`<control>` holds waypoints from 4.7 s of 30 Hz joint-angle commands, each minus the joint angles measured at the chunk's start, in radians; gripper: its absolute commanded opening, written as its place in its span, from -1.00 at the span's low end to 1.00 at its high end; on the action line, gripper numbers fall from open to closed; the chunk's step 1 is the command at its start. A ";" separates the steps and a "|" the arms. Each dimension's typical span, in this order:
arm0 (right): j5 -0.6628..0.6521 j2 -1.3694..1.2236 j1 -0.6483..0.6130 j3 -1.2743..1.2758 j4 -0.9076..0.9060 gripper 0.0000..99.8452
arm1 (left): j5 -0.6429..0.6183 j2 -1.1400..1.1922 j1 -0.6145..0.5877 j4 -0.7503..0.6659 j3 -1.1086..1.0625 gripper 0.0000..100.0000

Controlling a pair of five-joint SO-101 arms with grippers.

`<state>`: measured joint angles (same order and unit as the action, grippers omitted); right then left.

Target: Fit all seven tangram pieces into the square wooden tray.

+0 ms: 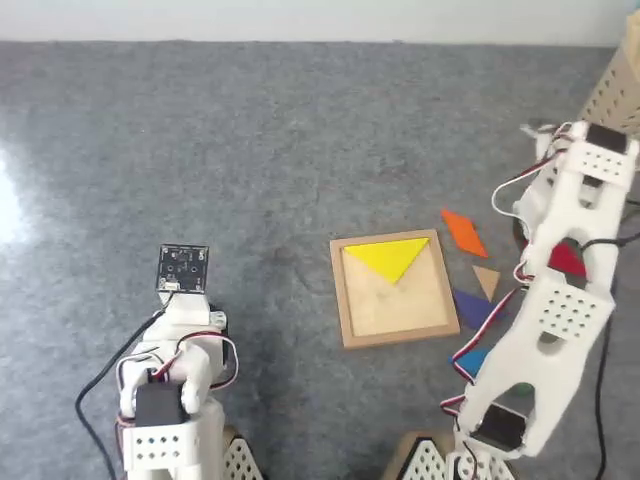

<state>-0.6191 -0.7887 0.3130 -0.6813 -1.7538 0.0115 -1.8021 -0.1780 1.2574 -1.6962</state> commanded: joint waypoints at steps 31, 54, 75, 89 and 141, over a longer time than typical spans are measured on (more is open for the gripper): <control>0.037 -0.186 0.101 -0.186 -0.021 -0.88 | -0.006 -0.017 0.000 0.005 0.012 -0.98; 0.417 0.906 -0.453 0.672 0.085 -0.99 | -0.006 -0.017 0.000 0.005 0.012 -0.98; 0.750 0.596 -0.908 0.848 0.390 -0.99 | -0.006 -0.017 0.000 0.005 0.012 -0.98; 0.701 0.590 -0.909 0.870 0.403 -0.99 | -0.006 -0.017 0.000 0.005 0.012 -0.98; 0.677 0.723 -0.754 0.899 0.427 -0.89 | -0.006 -0.017 0.000 0.005 0.012 -0.98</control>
<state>0.1020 -0.1488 -0.4480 0.1979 -1.3656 0.0115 -1.8021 -0.1780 1.2574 -1.6962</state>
